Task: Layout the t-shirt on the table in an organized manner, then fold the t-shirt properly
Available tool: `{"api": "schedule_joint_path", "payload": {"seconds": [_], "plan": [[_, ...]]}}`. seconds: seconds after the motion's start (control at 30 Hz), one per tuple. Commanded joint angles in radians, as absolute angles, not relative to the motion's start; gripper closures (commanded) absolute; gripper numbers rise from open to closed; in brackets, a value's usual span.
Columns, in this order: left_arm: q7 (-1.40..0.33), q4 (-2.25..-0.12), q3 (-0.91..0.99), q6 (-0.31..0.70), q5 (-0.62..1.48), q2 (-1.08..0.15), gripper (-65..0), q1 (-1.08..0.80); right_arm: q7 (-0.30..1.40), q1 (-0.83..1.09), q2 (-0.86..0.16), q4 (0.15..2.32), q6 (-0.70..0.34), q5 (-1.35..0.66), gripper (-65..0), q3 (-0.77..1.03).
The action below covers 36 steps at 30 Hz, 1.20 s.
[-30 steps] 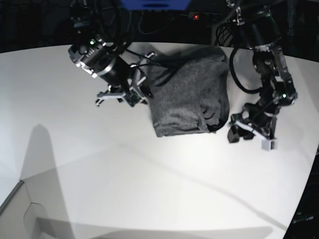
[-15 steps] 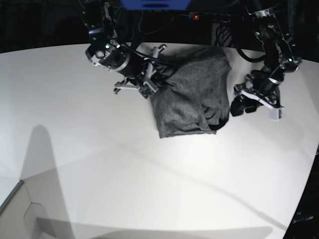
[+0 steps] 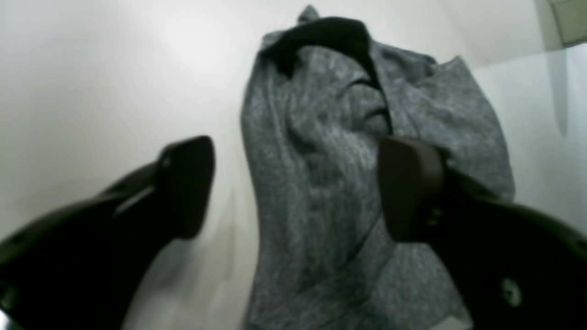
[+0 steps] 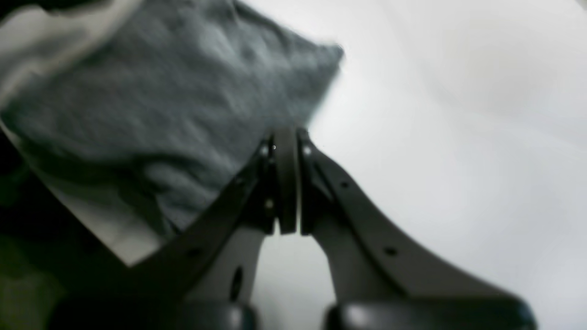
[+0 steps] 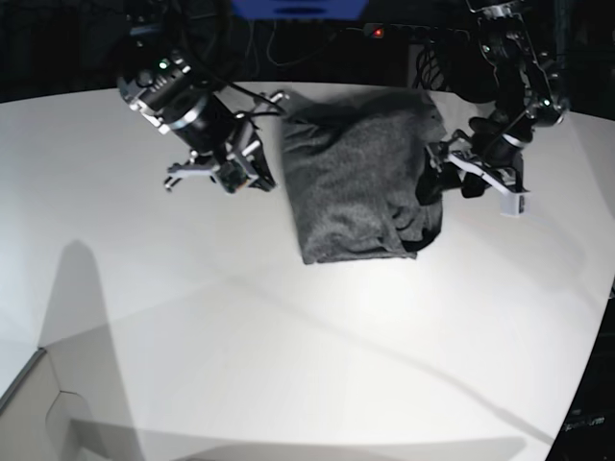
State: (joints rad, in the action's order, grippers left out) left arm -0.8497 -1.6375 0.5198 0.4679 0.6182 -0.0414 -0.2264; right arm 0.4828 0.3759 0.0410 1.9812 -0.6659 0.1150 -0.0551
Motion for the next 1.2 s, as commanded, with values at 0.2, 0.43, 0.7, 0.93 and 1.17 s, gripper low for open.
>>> {"api": "schedule_joint_path", "payload": {"seconds": [0.2, 0.43, 0.7, 0.93, 1.17], "plan": [[-0.826, -1.586, 0.415, 0.475, 0.633, -0.058, -61.5, -0.209, 0.45, 0.417, 0.03, 1.997, -0.671, 0.099, -6.4, -0.019], [-0.82, -1.506, 0.329, 0.475, 0.633, -0.045, -61.5, -0.191, 0.449, 0.435, 0.03, 2.002, -0.673, 0.099, -6.4, 0.018], [-0.819, -1.371, 0.318, 0.475, 0.628, -0.027, -59.5, -0.14, 0.449, 0.437, 0.03, 2.005, -0.673, 0.099, -6.3, 0.113], [-0.82, -1.176, 0.231, 0.475, 0.624, -0.05, -18.9, -0.01, 0.449, 0.427, 0.031, 2.005, -0.698, 0.097, -6.3, 0.312], [-0.82, -1.069, -0.136, 0.472, 0.622, -0.165, -0.9, 0.196, 0.45, 0.409, 0.053, 2.005, -0.698, 0.082, -6.3, 0.506]]}}
